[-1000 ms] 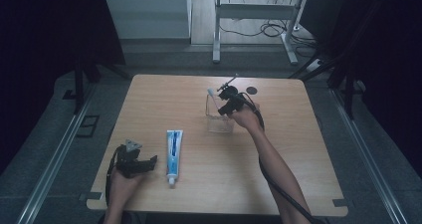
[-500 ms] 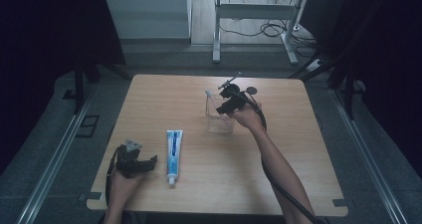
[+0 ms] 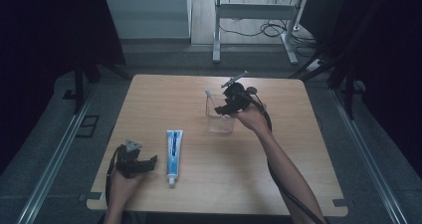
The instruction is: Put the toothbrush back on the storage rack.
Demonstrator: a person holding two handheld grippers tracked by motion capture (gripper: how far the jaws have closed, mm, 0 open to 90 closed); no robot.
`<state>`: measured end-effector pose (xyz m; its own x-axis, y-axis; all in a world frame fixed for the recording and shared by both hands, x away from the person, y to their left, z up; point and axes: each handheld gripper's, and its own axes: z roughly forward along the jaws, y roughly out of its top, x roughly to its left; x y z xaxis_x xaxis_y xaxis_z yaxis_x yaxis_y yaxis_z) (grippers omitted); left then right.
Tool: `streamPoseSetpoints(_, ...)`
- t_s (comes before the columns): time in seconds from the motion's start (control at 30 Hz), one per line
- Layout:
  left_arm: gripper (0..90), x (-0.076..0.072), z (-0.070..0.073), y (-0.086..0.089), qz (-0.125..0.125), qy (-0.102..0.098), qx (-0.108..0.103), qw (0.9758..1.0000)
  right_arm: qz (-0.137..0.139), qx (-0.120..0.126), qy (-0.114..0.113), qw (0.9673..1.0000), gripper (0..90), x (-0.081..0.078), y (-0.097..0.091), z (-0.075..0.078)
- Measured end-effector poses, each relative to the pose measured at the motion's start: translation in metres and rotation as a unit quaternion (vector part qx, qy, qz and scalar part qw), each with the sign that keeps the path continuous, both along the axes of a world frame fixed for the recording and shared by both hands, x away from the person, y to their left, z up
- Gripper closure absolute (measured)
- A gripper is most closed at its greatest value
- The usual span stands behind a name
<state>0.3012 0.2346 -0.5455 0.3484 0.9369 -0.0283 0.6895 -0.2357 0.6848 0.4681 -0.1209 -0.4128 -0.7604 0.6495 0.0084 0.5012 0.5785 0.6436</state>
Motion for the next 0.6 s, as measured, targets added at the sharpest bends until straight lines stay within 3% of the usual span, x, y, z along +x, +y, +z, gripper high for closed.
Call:
streamPoseSetpoints(0.43,13.0,0.0,0.0,0.0,0.0,0.0,0.001,1.0,-0.001,0.008,-0.012,0.9999,15.2,-0.016,-0.014,0.007)
streamPoseSetpoints(0.6,13.1,0.0,0.0,0.0,0.0,0.0,0.001,1.0,-0.001,0.009,-0.016,0.9998,11.9,-0.022,-0.019,0.007)
